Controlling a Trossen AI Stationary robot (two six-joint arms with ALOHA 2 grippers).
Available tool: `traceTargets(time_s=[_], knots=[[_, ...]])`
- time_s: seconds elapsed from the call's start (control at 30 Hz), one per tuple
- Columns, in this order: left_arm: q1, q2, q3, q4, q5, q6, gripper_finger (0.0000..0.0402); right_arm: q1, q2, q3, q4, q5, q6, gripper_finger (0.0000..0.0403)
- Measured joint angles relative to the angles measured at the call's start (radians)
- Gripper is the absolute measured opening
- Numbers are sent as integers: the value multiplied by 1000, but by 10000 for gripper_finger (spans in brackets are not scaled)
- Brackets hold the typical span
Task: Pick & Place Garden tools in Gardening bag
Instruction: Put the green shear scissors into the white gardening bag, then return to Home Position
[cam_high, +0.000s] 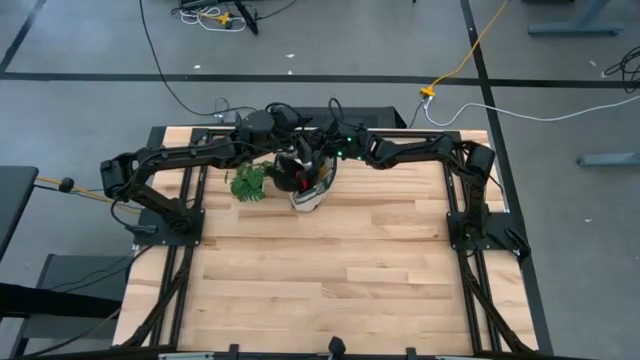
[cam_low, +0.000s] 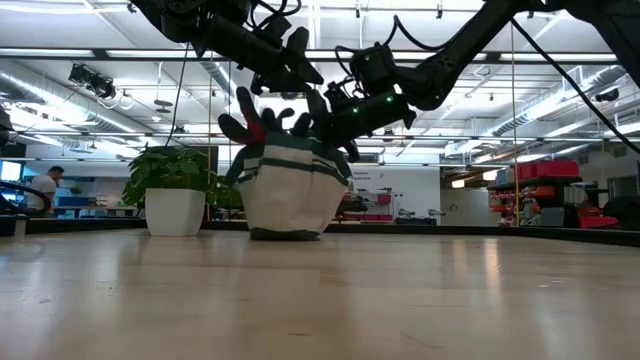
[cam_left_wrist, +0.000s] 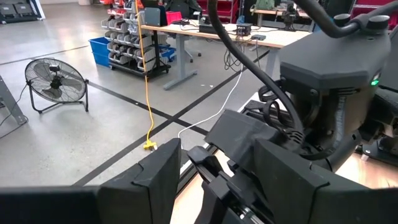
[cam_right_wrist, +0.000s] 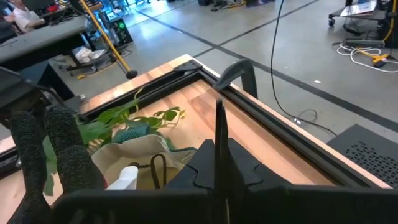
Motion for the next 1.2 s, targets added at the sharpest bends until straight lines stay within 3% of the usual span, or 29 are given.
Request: traceTargets(time_s=[0.27, 0.67, 1.2], knots=[[0, 0, 0, 0, 0, 0, 209, 3, 0, 0, 7, -39, -9, 20], [1, 0, 0, 0, 0, 0, 209, 10, 0, 1, 9, -154, -53, 84], [-2, -1, 1, -91, 0, 61, 209, 10, -60, 2, -63, -153, -126, 157]])
